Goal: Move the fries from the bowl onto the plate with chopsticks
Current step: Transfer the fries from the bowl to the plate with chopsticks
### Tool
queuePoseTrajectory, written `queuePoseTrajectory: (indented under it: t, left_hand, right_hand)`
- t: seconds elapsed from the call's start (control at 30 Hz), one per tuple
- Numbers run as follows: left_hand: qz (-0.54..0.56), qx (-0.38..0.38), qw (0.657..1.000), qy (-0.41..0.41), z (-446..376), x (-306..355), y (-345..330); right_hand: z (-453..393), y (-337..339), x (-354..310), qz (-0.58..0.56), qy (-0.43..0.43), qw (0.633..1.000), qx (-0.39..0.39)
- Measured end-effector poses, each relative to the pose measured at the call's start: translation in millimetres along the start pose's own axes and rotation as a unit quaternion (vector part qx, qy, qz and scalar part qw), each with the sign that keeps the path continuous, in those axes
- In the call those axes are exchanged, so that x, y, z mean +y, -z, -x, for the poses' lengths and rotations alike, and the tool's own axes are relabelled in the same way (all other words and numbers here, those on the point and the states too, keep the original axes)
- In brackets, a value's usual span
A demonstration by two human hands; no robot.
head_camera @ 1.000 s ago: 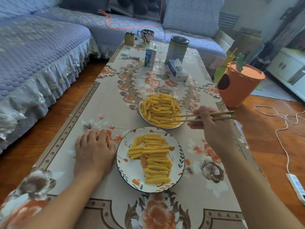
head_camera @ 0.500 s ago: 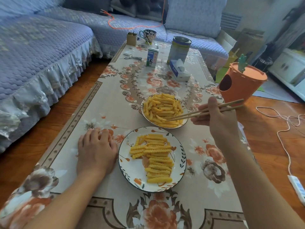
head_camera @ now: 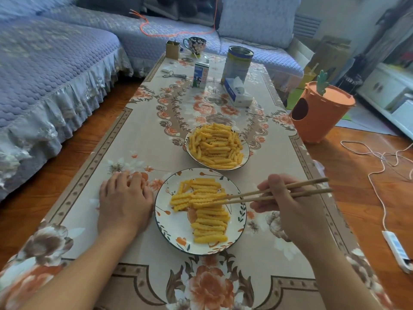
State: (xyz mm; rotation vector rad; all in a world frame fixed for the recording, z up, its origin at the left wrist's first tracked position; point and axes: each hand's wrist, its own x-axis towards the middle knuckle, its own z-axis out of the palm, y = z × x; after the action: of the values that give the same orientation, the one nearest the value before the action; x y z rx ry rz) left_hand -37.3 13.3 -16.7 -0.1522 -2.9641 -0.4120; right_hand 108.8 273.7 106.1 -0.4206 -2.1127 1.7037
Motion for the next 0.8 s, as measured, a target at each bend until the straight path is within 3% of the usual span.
queuePoseTrajectory:
  t: [0.3,0.8]
  left_hand:
    - [0.003,0.005,1.000,-0.001,0,0,0]
    - [0.003,0.004,1.000,0.003,-1,0,-1]
  right_hand:
    - [-52,9,-5,-0.012,0.053,0.996,0.065]
    - [-113,-25,30,0.036,0.104,0.992,0.054]
